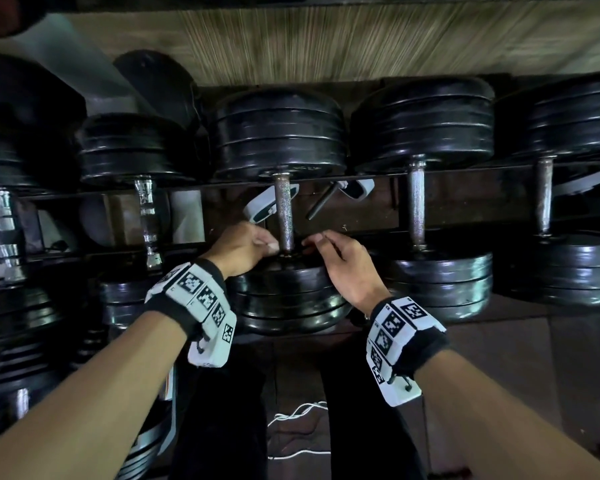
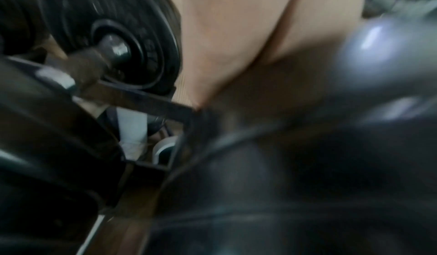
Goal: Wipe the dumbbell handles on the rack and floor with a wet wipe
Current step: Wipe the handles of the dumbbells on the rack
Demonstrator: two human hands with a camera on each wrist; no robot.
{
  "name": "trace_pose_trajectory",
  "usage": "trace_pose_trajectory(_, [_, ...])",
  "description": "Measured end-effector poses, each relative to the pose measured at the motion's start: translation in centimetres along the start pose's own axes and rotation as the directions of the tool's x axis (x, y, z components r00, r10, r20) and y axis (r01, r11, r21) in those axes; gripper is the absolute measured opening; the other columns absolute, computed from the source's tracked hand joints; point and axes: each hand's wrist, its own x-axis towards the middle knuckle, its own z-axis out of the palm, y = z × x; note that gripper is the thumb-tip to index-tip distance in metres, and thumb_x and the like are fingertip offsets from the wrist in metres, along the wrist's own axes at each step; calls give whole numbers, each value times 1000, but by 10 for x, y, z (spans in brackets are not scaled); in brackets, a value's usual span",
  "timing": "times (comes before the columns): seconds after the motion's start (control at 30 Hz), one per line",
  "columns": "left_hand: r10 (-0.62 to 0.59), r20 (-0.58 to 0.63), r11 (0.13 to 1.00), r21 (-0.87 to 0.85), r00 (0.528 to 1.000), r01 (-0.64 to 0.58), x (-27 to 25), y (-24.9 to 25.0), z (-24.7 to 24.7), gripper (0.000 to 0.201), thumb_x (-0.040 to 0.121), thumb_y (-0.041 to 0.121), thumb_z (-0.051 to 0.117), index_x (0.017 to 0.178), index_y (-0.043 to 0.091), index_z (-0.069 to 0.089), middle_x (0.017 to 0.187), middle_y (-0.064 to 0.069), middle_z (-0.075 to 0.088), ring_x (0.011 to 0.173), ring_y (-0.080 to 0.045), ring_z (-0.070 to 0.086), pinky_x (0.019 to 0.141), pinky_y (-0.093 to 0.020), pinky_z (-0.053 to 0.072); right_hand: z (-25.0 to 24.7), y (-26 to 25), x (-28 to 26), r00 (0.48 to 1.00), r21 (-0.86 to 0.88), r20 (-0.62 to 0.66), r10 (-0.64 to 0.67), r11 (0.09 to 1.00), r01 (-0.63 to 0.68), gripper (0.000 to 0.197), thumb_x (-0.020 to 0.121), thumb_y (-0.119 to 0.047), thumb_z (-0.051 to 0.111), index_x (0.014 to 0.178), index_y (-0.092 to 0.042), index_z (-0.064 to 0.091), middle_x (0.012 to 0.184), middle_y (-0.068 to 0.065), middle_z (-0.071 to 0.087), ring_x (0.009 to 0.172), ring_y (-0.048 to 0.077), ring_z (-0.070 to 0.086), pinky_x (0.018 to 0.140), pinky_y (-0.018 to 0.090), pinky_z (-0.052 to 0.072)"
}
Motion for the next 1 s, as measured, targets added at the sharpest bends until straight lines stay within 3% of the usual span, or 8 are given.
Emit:
trace_pose_trajectory(0.17, [114,66,965,-244,991,-94,-43,28,-6,16,91,19,70,106,18,76,100,7,77,96,2,69,90,-11,47,-1,0,2,999,-33,50,4,999,-2,22,104,-33,51,113,-26,70,109,-6,72,106,11,65,101,32,48])
trace_pose_trajectory(0.27, [98,-117,950,-286,988,-128,-49,38,3,20,89,17,73,109,14,69,93,1,76,88,-1,71,74,-4,46,-15,-8,0,966,-65,258,-9,998,27,23,99,-46,55,118,-39,66,113,-15,71,110,-1,60,102,20,42])
trace_pose_trajectory(0.37, [58,-264,947,-290,963,-137,-50,34,12,21,86,27,76,102,20,65,86,10,74,82,6,68,71,0,40,-29,-17,4,941,-89,339,3,996,29,17,98,-41,60,108,-30,70,103,-13,73,99,-9,60,89,9,36])
trace_pose_trajectory(0.47, [-47,-448,952,-292,893,-96,-45,26,24,13,90,36,70,94,24,65,82,10,73,84,6,63,71,-1,37,-27,-18,16,975,-30,221,8,1000,-2,12,97,-29,65,99,-17,67,97,-6,73,93,4,66,86,16,45])
trace_pose_trajectory(0.57, [-207,-563,933,-359,800,-10,-37,20,35,12,96,35,58,92,26,64,82,13,74,88,-4,65,76,-19,42,-20,-14,41,998,127,13,56,990,-58,9,98,-16,64,95,-8,61,81,7,74,65,20,69,62,28,54])
trace_pose_trajectory(0.67, [-271,-594,891,-453,757,-36,-37,18,39,13,95,24,54,89,24,66,75,12,73,80,-5,66,67,-20,42,-11,-5,77,988,15,-106,113,994,-112,11,95,-18,68,90,-7,66,84,12,75,71,27,72,72,47,60])
trace_pose_trajectory(0.87, [-237,-601,871,-479,764,-107,-33,13,39,24,80,35,45,81,23,66,69,9,72,74,-4,67,68,-19,45,7,-30,115,997,-248,0,83,965,-80,32,95,-12,56,64,-17,62,85,12,71,83,29,69,80,41,59])
trace_pose_trajectory(1.0, [-278,-620,836,-532,734,-133,-30,2,36,27,81,30,44,79,18,68,67,6,72,73,-11,69,76,-30,52,8,-35,117,996,-170,81,39,985,-24,25,101,-12,51,85,-15,70,80,4,66,79,22,66,82,40,58])
